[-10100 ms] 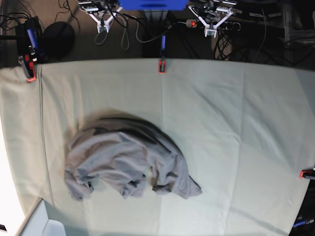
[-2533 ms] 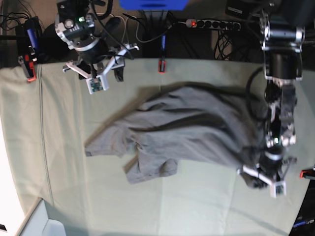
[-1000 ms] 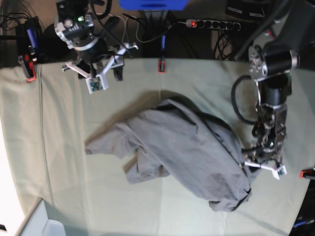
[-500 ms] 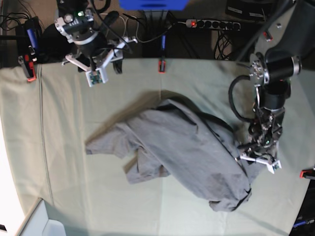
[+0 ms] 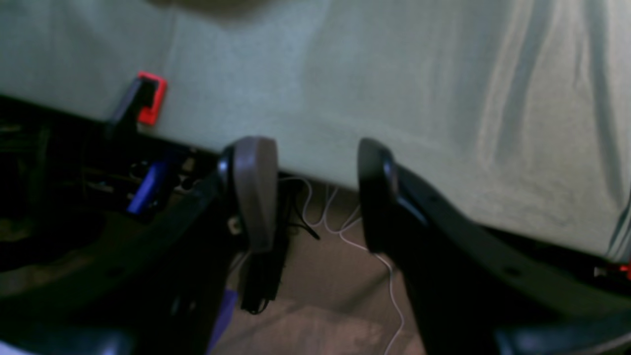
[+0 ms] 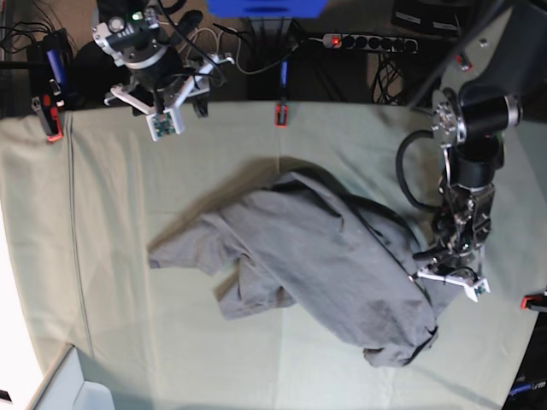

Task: Layout the t-shirt on the table in an organized manner, then fold the t-shirt properly
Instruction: 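Grasp another shirt edge with the left gripper and pull it outward, then grasp the shirt hem with the right gripper and pull it outward, then grasp a shirt corner with the right gripper and lift it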

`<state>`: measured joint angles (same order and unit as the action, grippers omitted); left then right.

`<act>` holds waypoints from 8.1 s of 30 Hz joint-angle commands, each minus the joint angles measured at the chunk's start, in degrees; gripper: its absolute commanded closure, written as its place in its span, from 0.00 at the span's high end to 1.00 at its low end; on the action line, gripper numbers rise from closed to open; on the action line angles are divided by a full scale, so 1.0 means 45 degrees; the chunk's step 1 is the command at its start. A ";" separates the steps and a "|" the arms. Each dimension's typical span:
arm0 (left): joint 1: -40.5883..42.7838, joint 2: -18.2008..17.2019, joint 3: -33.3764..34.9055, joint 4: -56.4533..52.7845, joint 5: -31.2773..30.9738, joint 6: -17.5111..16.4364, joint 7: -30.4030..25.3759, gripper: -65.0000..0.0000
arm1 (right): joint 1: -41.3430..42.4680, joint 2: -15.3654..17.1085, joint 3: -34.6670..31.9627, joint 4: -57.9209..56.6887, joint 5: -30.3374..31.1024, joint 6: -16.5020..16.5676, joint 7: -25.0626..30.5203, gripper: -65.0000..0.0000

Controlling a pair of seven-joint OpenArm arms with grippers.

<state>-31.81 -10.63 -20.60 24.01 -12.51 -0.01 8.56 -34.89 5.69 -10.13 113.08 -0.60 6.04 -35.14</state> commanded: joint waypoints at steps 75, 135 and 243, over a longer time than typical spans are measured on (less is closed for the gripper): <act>1.0342 -0.1339 -0.5630 1.1026 -0.5004 -0.0066 0.1586 0.00 | 1.1613 -0.0240 0.1128 -1.2518 0.0065 0.3922 0.1566 0.00; 0.9189 0.0048 -0.5180 1.3468 -0.5004 -0.0046 0.2621 0.00 | 1.4914 -0.1744 0.1694 -1.0818 0.0124 0.4528 0.4633 0.63; 0.8916 -0.0284 -0.5727 1.6086 -0.4926 -0.0066 0.3754 0.00 | 0.5771 -0.3265 0.2730 -0.7966 0.2800 0.7546 0.0199 0.57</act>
<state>8.73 -10.96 -46.30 95.44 -34.35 -0.01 26.96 -9.26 -8.60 2.24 76.55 10.90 38.92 -34.74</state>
